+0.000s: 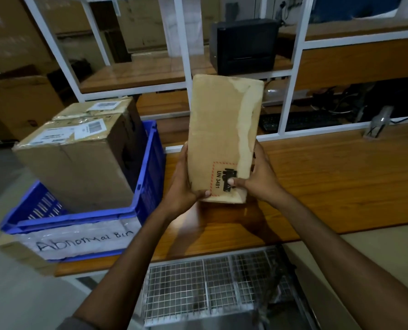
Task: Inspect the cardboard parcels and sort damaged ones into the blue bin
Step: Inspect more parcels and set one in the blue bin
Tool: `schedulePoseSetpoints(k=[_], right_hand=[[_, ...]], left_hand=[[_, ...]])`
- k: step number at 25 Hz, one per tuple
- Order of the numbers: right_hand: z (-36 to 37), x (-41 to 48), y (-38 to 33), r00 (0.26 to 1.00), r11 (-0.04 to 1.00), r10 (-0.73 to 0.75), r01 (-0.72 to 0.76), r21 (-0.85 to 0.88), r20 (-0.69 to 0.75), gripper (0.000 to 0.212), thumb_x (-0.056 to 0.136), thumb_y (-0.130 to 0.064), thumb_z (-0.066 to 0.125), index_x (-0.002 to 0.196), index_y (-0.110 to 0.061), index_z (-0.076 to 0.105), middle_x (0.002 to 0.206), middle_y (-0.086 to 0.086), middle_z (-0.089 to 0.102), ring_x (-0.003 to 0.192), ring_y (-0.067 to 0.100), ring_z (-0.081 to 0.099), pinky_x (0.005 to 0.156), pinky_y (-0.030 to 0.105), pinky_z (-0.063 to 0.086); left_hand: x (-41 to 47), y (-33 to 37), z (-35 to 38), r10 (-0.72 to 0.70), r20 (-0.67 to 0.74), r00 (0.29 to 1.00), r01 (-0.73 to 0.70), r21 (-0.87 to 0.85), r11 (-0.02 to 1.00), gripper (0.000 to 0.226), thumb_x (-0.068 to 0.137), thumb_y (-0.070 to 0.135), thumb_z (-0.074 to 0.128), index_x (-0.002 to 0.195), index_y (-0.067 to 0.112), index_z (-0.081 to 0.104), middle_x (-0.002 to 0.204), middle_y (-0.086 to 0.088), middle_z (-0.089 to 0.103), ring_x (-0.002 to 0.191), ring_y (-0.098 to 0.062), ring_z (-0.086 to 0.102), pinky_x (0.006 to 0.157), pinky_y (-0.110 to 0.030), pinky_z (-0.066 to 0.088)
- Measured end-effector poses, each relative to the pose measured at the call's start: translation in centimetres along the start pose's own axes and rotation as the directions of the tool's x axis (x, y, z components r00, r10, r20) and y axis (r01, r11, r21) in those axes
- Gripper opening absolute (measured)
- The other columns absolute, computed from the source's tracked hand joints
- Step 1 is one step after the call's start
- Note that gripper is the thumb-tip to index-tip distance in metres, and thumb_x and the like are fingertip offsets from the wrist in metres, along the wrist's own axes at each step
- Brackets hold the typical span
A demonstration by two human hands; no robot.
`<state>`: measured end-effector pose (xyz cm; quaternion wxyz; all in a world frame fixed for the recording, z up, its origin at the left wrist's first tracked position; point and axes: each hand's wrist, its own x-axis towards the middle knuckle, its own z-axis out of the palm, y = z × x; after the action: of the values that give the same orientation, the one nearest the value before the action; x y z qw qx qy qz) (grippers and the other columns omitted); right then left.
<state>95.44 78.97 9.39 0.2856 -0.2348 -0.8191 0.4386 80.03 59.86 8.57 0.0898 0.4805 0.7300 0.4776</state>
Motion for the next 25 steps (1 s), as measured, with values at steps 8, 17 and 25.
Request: schedulePoseSetpoints(k=[8,17,25], right_hand=[[0.5,0.0,-1.4,1.0,0.995,-0.019,0.02,0.1,-0.018,0.049,0.108,-0.047,0.043,0.157,-0.042,0.04,0.142,0.002,0.044,0.117,0.007,0.051,0.095,0.034,0.053],[4.3,-2.6,-0.1,0.966,0.968,-0.25,0.25,-0.007,-0.064,0.028,0.108,-0.029,0.053,0.132,-0.028,0.068,0.142,-0.006,0.046,0.12,-0.004,0.049,0.095,0.021,0.053],[-2.8,8.5,-1.9,0.937,0.971,0.176,-0.116,0.209,-0.3,0.059,0.105,-0.067,0.031,0.151,-0.035,0.05,0.159,0.001,0.041,0.141,0.026,0.044,0.108,0.039,0.042]], left_hand=[[-0.6,-1.0,0.0,-0.17,0.047,0.984,0.175,-0.148,0.973,0.129,0.076,0.042,0.092,0.159,0.037,-0.006,0.151,0.008,0.041,0.133,-0.004,0.057,0.1,-0.042,0.06],[1.4,3.3,0.9,-0.223,-0.129,0.966,0.228,0.025,0.973,0.153,0.056,0.094,0.067,0.159,0.038,-0.031,0.168,0.017,-0.033,0.157,-0.008,-0.024,0.126,-0.049,-0.005],[0.2,-1.5,1.6,-0.092,-0.157,0.983,0.095,0.013,0.995,0.112,0.087,0.064,0.071,0.163,0.049,-0.01,0.176,0.013,0.003,0.161,-0.016,0.017,0.124,-0.06,0.032]])
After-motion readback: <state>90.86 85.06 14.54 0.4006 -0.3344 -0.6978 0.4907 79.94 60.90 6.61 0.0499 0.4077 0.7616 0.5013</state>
